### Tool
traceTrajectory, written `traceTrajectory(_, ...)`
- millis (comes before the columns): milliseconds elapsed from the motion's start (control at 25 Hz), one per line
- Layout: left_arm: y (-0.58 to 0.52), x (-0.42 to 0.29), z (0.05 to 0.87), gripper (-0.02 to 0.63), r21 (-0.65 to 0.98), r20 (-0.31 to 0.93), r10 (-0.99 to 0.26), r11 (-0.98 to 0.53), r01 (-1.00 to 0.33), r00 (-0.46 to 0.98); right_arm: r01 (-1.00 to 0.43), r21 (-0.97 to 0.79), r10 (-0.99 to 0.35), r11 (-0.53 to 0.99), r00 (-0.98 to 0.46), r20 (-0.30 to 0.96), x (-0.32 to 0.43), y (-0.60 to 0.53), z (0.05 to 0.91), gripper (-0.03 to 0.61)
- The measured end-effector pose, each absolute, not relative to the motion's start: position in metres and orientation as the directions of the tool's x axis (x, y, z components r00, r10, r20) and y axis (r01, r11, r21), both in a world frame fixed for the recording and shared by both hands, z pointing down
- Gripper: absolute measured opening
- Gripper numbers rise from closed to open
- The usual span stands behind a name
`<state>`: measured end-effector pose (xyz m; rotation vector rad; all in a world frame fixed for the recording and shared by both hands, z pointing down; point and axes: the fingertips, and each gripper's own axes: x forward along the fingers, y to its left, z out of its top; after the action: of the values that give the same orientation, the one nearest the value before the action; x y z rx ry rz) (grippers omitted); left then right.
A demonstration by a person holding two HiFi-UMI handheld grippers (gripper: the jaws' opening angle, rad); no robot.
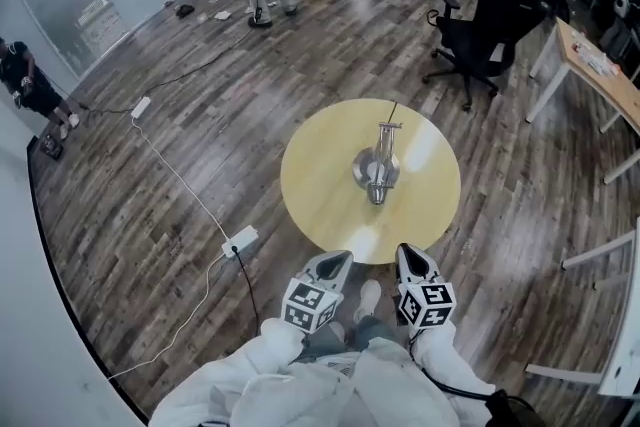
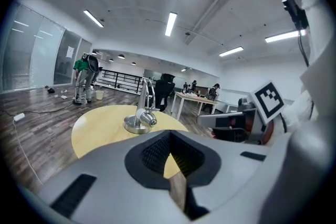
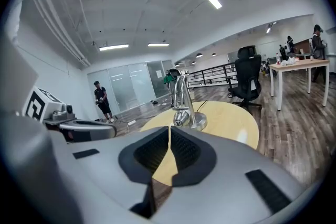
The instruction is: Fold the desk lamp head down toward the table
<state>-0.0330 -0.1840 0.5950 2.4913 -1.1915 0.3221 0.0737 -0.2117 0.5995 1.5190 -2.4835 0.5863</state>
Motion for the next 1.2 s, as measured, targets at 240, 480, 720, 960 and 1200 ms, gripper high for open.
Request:
traceTrajectory(240, -0.152, -0.016, 0.567, -0.002, 0.187, 0.289, -0.721, -0.603, -0.776, 0.63, -0.884, -0.235, -0.835, 0.404, -0.461, 0.301, 0.072, -0.174, 0.577, 0.02)
traceTrajectory(480, -0.135, -0.023, 0.563, -0.002, 0.214, 0.295, -0.766, -0.53, -0.821, 0.572, -0.878, -0.229, -0.834, 0.42, -0.473, 0.285, 0.071, -0.156, 0.569, 0.02)
traceTrajectory(720, -0.134, -0.022, 0.555, -0.002, 0.178, 0.279, -0.79, -0.515, -0.838, 0.545, -0.867, -0.221, -0.835, 0.448, -0.493, 0.243, 0.067, -0.153, 0.555, 0.02)
traceTrajectory(960, -0.131, -0.021, 0.553, -0.002, 0.16, 0.279, -0.797, -0.512, -0.844, 0.536, -0.867, -0.169, -0.833, 0.469, -0.498, 0.243, 0.064, -0.151, 0.553, 0.02)
traceTrajectory(1200, -0.139, -0.017, 0.556, -0.002, 0.155, 0.283, -0.793, -0.517, -0.842, 0.54, -0.864, -0.171, -0.832, 0.473, -0.502, 0.234, 0.066, -0.156, 0.554, 0.02)
